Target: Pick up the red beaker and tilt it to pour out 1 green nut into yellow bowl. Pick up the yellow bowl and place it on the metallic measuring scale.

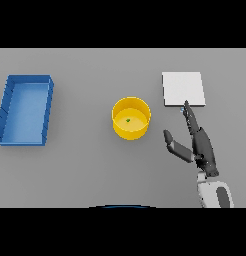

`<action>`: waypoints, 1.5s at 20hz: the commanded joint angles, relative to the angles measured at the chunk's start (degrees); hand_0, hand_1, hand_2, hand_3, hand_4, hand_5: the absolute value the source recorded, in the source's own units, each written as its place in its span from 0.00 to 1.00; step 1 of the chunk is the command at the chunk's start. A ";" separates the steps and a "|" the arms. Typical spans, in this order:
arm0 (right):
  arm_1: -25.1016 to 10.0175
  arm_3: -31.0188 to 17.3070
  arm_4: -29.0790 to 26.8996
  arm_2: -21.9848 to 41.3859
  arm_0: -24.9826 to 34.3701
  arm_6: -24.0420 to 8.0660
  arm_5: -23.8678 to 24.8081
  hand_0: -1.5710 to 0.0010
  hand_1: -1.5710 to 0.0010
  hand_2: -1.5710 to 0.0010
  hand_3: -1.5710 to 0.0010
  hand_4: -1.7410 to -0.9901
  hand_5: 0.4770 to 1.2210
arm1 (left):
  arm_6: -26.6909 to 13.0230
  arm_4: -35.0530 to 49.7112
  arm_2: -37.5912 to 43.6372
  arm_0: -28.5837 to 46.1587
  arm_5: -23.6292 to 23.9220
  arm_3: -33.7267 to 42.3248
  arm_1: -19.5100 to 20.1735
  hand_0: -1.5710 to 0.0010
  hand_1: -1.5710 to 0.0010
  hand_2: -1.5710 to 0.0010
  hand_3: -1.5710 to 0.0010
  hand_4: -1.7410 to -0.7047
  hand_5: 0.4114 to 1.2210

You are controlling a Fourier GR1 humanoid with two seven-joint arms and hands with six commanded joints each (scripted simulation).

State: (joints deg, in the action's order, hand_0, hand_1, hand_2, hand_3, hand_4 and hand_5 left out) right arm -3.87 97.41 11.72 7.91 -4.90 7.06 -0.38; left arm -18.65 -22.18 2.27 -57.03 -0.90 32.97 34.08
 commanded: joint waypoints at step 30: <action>-3.15 -0.59 5.79 1.91 3.09 -2.21 -0.09 1.00 1.00 1.00 1.00 0.87 0.23 | -7.67 11.25 -1.82 29.20 -5.74 34.29 -2.54 0.97 0.98 0.98 0.98 0.92 0.29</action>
State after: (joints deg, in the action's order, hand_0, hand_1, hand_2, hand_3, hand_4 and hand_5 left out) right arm -7.07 96.83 17.50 9.80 -1.77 5.06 -0.47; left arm -26.26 -10.92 0.44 -27.85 -6.64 67.28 31.53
